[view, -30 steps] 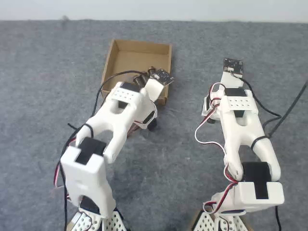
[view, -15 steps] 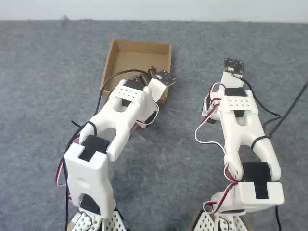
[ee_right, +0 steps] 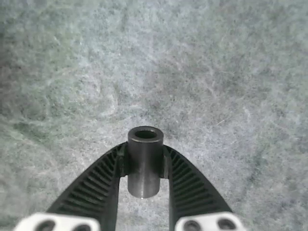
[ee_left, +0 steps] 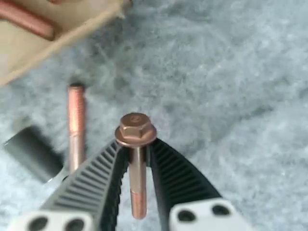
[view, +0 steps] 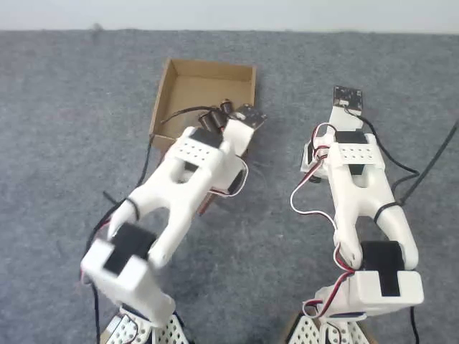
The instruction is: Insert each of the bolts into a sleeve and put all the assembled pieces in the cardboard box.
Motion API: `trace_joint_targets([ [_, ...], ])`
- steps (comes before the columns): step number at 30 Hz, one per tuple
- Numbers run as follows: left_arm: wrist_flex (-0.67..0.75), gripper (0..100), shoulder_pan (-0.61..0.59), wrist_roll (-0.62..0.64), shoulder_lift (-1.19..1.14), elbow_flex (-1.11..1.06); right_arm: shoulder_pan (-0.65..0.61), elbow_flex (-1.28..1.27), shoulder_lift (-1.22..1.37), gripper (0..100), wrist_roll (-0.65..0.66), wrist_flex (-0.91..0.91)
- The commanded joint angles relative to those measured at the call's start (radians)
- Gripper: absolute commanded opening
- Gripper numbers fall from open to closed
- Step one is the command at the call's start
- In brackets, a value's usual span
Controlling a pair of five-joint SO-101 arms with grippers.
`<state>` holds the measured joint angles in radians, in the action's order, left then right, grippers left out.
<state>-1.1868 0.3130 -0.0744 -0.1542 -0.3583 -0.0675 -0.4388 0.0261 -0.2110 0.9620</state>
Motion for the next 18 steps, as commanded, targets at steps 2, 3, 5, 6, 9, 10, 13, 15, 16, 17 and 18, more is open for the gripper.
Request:
trace_joint_targets([
  [2,0.066,1,-0.034,0.006,0.242,-0.09,0.008,0.003,-0.03,0.6,0.017,-0.047],
  [3,0.069,1,-0.041,0.006,0.279,-0.11,0.001,0.005,-0.027,0.6,0.017,-0.047],
  [5,0.068,1,-0.057,0.006,0.356,-0.142,-0.021,0.003,-0.027,0.6,0.017,-0.047],
  [6,0.068,1,-0.071,0.006,0.393,-0.154,-0.03,0.003,-0.025,0.6,0.017,-0.045],
  [9,0.072,2,-0.127,0.008,0.505,-0.2,-0.036,0.002,-0.024,0.6,0.017,-0.045],
  [10,0.077,2,-0.152,0.008,0.534,-0.213,-0.038,0.002,-0.024,0.6,0.017,-0.045],
  [13,0.144,2,-0.242,0.012,0.605,-0.271,-0.042,0.002,-0.024,0.6,0.017,-0.047],
  [15,0.207,2,-0.308,0.054,0.632,-0.317,-0.065,0.0,-0.022,0.6,0.017,-0.058],
  [16,0.244,2,-0.341,0.087,0.64,-0.341,-0.081,-0.014,-0.022,0.6,0.017,-0.07],
  [17,0.281,2,-0.376,0.126,0.644,-0.363,-0.097,-0.032,-0.027,0.6,0.017,-0.094],
  [18,0.319,2,-0.413,0.164,0.649,-0.386,-0.116,-0.051,-0.03,0.6,0.017,-0.125],
])
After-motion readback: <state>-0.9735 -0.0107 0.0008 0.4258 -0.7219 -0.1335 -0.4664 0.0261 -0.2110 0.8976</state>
